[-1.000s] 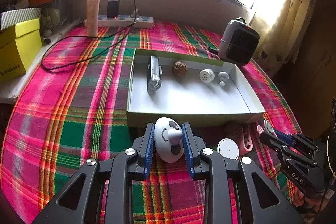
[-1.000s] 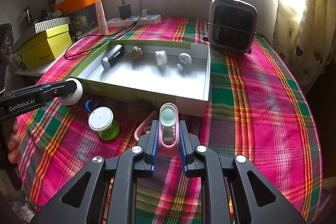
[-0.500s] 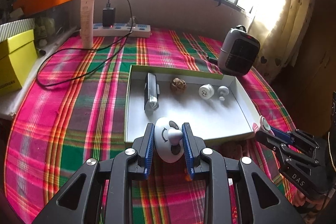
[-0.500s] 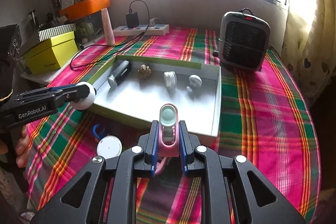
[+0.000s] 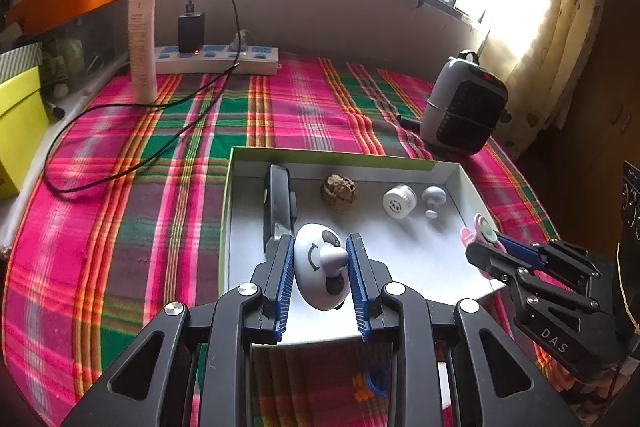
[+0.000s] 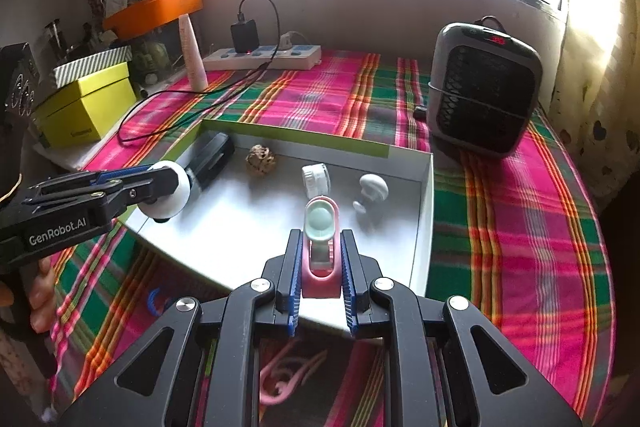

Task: Organize objects
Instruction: 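Carry the panda toy and pink clip holder over into the white box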

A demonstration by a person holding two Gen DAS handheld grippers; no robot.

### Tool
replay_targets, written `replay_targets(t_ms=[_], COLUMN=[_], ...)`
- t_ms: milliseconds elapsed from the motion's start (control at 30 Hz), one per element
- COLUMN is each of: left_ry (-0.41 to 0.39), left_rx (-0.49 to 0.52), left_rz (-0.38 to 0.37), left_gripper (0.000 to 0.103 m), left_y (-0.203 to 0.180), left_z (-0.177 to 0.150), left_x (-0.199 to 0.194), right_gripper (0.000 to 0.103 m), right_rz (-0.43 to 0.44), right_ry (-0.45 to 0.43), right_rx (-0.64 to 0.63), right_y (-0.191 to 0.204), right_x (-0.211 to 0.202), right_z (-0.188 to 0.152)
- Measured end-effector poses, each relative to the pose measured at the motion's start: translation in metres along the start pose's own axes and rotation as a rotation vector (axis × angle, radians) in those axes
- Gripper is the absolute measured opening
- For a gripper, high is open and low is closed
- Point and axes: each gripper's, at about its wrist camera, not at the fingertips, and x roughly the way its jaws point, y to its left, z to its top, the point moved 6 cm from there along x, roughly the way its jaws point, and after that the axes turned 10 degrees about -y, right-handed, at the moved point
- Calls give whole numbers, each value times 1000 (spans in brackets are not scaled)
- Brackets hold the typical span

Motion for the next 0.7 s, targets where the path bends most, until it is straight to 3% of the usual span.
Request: replay_targets(t_ms=[700], left_ry=[70], left_rx=[38], left_rz=[6], left_gripper=[24], left_y=[-6], left_z=[3], left_x=[52], right_gripper=[18], right_rz=[21], right_ry=[87], right_rx=[-27], right_y=[-7], right_x=[48], right_z=[0])
